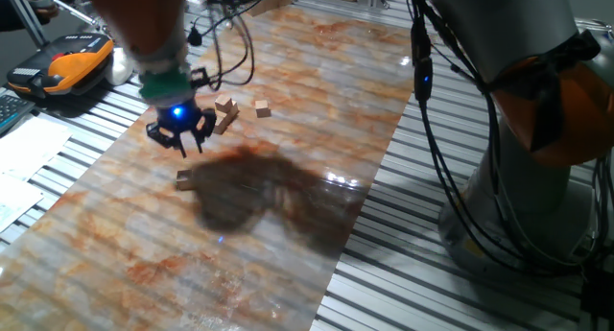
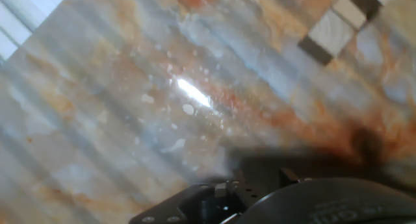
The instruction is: Stack the blocks into a pyramid shape
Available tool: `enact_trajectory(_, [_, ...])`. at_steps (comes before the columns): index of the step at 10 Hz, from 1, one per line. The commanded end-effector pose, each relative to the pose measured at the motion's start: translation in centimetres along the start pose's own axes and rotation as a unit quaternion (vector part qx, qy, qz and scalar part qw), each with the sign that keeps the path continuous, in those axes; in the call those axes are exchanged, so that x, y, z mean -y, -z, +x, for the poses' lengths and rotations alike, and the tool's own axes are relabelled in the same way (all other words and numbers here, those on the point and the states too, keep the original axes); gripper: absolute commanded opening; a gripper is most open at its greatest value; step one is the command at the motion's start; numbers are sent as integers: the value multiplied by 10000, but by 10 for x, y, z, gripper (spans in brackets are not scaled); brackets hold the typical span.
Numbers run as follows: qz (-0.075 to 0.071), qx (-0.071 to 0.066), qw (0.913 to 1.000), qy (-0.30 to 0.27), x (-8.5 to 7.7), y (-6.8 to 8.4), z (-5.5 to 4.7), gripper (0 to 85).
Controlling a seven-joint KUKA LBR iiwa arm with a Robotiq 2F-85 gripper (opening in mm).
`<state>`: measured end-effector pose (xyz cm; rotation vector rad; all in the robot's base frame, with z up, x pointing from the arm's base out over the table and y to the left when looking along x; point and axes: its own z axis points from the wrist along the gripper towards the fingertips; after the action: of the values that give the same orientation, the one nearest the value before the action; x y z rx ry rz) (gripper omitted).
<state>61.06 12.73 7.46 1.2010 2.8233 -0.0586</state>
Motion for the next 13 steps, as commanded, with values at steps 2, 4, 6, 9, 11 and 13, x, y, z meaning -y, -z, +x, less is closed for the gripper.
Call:
enact_trajectory(2, [-10,-52,9982,-600,-5,0,8,340])
enact_trajectory(4, [-133,-145,9956,-915,-7,0,9,340])
enact_trajectory(6, [-116,-150,9953,-945,-8,-4,9,340])
enact_trajectory(9, [-79,-146,9944,-1044,-11,-8,11,340])
enact_trajectory(11, [-84,-144,9940,-1082,-12,-11,12,510])
enact_trajectory(13, [-93,-157,9940,-1075,-12,-12,12,510])
